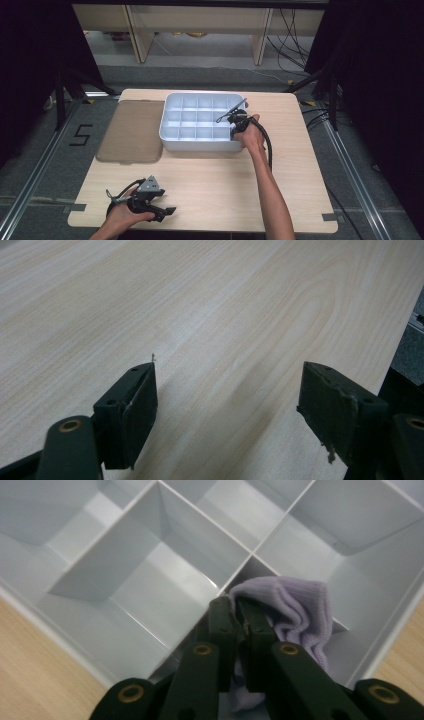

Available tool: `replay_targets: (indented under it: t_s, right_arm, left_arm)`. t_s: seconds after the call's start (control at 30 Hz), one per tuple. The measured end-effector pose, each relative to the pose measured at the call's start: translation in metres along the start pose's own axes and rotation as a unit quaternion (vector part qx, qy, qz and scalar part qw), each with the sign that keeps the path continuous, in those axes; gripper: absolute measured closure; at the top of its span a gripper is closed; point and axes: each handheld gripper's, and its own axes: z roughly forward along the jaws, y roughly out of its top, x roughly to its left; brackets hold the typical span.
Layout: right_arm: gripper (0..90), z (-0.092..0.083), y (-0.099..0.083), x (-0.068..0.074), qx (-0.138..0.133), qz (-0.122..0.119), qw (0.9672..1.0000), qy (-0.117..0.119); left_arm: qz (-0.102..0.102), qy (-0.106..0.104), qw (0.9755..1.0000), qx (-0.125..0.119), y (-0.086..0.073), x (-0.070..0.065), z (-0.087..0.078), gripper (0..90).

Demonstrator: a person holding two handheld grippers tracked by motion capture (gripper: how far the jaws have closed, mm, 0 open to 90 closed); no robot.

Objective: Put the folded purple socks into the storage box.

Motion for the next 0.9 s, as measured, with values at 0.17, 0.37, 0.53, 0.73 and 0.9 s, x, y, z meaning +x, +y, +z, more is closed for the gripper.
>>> replay_targets:
  t_s: [0.17,0.37,0.53,0.73,0.9]
  right_arm:
    - [69.3,-0.018,0.000,-0.004,-0.033,0.014,0.9994,0.003]
    - [73.6,-0.035,-0.002,-0.016,-0.061,0.028,0.9976,-0.018]
    - [84.3,-0.025,-0.002,-0.016,-0.038,0.020,0.9985,-0.033]
    - [89.1,-0.003,0.000,-0.009,-0.001,0.005,0.9999,-0.016]
    - [89.4,0.007,0.001,-0.005,0.024,-0.015,0.9993,-0.024]
  left_arm:
    - [-0.003,-0.003,1.0000,-0.003,0.000,-0.001,0.001,23.3]
    - [-0.008,-0.004,1.0000,-0.003,0.000,-0.001,0.002,23.3]
    - [0.002,-0.004,1.0000,-0.001,0.000,-0.001,0.002,23.3]
    - [0.007,-0.006,1.0000,0.004,0.000,-0.001,0.001,23.3]
    - [0.007,-0.005,0.9999,0.008,0.000,-0.001,0.001,23.3]
